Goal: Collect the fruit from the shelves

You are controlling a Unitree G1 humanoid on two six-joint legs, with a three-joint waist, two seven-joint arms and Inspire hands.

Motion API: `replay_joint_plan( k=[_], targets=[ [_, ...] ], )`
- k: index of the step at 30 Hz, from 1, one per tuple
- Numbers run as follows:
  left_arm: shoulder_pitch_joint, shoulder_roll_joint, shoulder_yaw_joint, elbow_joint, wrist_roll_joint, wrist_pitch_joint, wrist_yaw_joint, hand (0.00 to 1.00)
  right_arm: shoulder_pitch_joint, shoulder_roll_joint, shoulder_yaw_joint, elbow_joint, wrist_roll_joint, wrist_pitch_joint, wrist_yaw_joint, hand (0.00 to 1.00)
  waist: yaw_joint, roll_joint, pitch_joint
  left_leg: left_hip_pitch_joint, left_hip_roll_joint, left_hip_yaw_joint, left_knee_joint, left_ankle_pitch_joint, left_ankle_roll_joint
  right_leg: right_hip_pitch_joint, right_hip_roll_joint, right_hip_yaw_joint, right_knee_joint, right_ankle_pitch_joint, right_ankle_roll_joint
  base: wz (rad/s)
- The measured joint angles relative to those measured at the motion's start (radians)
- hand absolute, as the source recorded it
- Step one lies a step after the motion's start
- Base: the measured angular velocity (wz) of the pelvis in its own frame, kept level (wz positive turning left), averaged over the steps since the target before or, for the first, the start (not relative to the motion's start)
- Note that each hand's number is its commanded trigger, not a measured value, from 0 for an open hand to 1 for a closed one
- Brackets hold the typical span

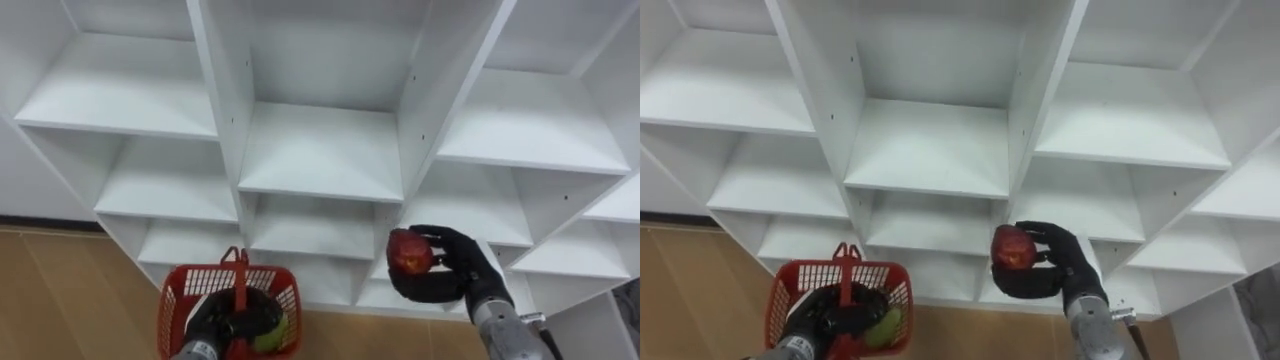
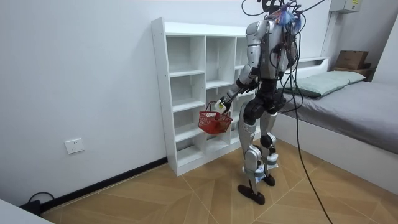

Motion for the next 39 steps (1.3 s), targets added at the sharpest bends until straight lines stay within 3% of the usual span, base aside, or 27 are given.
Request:
replay_joint_plan(
  k=[8, 17, 30, 39],
  targets=[
    [-0.036, -0.027, 0.006, 0.000, 0.001, 0.000, 0.016, 1.00, -0.004, 0.033, 0.010, 0.001, -0.104, 0.001, 0.047, 1.00, 0.008, 0.009, 0.0011, 0.002, 0.005, 0.007, 0.000, -0.007, -0.006, -0.004, 0.012, 0.009, -0.001, 0.001, -0.002, -0.03],
    [-0.033, -0.025, -0.010, 0.000, 0.020, 0.000, 0.017, 1.00, 0.001, 0.041, 0.013, 0.002, -0.262, 0.012, 0.069, 1.00, 0.010, 0.016, 0.0017, -0.009, 0.004, 0.005, 0.002, -0.008, -0.006, -0.020, 0.012, 0.013, 0.008, 0.002, -0.004, -0.02],
    [-0.034, -0.026, -0.043, 0.000, 0.021, 0.000, 0.006, 1.00, -0.001, 0.073, 0.043, 0.025, -0.285, 0.013, 0.096, 1.00, 0.011, 0.017, 0.0013, -0.025, 0.004, 0.004, 0.017, -0.008, -0.006, -0.034, 0.010, 0.008, 0.019, 0.003, -0.006, 0.00],
    [-0.036, -0.032, -0.050, 0.003, 0.052, 0.000, -0.014, 1.00, -0.042, 0.073, 0.101, 0.026, -0.356, 0.014, 0.171, 1.00, 0.020, 0.038, 0.0017, -0.056, 0.004, 0.002, 0.024, -0.008, -0.006, -0.061, 0.009, 0.000, 0.020, 0.003, -0.009, 0.01]
  ],
)
